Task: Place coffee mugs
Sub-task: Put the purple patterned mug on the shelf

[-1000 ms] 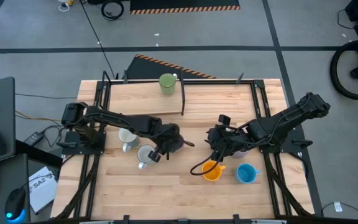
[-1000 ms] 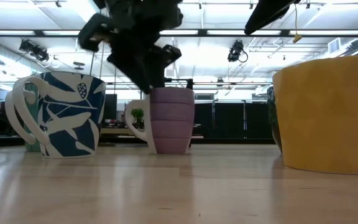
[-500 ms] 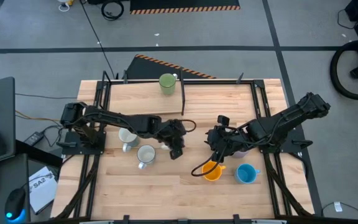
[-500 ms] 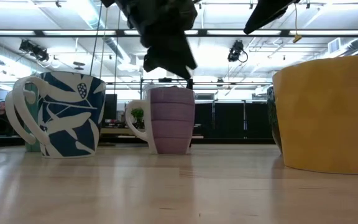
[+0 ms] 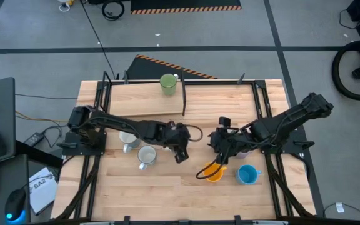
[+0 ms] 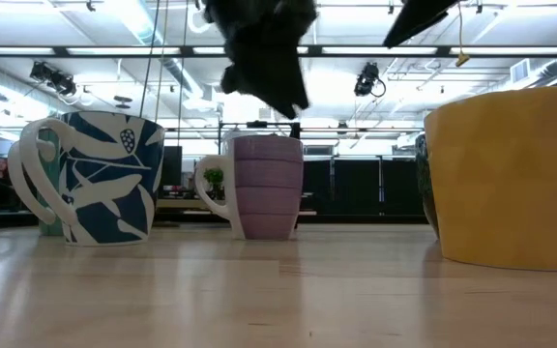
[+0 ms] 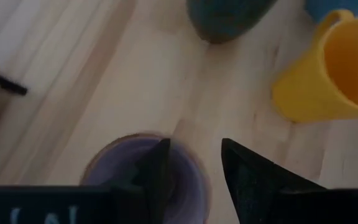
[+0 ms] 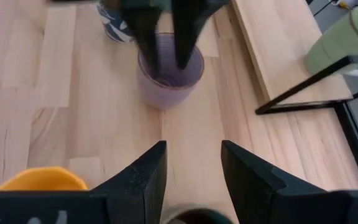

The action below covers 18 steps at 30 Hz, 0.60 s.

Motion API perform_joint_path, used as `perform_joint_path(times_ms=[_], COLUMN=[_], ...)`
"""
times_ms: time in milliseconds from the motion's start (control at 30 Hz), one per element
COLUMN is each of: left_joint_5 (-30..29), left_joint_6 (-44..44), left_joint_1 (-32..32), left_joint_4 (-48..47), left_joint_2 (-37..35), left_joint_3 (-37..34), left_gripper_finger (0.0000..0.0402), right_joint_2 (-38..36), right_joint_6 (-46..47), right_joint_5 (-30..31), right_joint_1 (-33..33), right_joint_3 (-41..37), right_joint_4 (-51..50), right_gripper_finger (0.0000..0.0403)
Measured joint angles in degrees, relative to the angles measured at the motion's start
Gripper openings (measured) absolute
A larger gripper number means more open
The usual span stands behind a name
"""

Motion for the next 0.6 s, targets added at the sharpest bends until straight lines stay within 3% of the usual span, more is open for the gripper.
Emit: perform_joint_path(times_ms=[267,600], left_joint_5=[-0.3,1.4], left_joint_6=[-2.4,-10.8], left_joint_1=[1.0,2.2], left_joint_4=[-1.7,-3.1], left_joint_2=[2.2,2.8], left_joint_3=[2.0,2.0], left_gripper_finger=[0.0142,0.0143], right_joint_2=[-5.3,-5.4], right_joint_6=[7.8,0.9], right_joint_5=[10.2,23.3], right_joint_1=[5.5,7.2], right_joint_3=[0.1,-1.8], right_joint_4=[-7.4,-5.2], right_gripper_finger=[0.0158,0.0158])
